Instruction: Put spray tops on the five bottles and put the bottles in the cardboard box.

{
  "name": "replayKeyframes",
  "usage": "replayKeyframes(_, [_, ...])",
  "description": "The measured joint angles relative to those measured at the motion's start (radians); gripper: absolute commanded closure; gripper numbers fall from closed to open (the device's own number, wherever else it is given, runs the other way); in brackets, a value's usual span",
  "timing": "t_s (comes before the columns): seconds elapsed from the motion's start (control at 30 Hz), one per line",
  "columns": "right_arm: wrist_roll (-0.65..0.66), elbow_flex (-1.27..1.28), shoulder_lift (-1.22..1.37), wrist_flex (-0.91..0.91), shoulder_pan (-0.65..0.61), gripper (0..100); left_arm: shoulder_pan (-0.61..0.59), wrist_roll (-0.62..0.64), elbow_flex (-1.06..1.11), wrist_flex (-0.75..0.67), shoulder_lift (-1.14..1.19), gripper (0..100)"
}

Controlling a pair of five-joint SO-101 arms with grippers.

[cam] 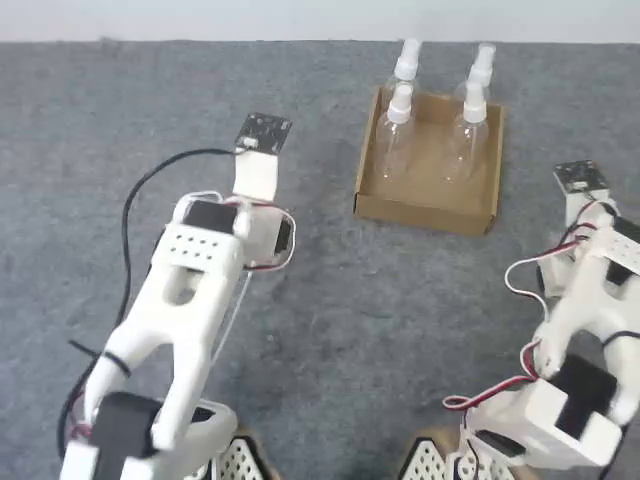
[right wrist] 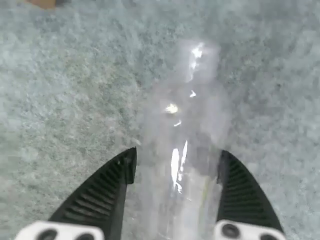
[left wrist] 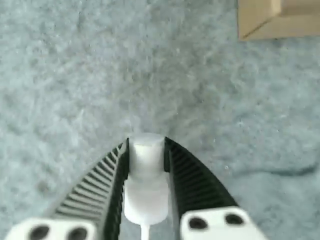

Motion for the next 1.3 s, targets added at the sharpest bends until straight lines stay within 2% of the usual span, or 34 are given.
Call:
replayKeyframes(0.23, [0.0, 0.002, 0.0, 0.0, -0.021, 80.0, 0.006, 0.091, 0.215, -0.18, -0.048, 99])
replayKeyframes(0.37, [0.0, 0.008, 0.0, 0.0, -0.034, 80.3, 0.006, 0.1, 0.242, -0.235, -0.048, 99])
replayKeyframes(0.97, [0.002, 0.008, 0.0, 0.0, -0.034, 79.9, 0.006, 0.1, 0.244, -0.239, -0.048, 99])
replayKeyframes(1.2, [0.002, 0.008, -0.011, 0.043, -0.034, 66.6, 0.006, 0.1, 0.244, -0.239, -0.048, 99])
replayKeyframes(1.3, [0.003, 0.008, -0.066, 0.084, -0.034, 68.5, 0.006, 0.1, 0.244, -0.239, -0.048, 99])
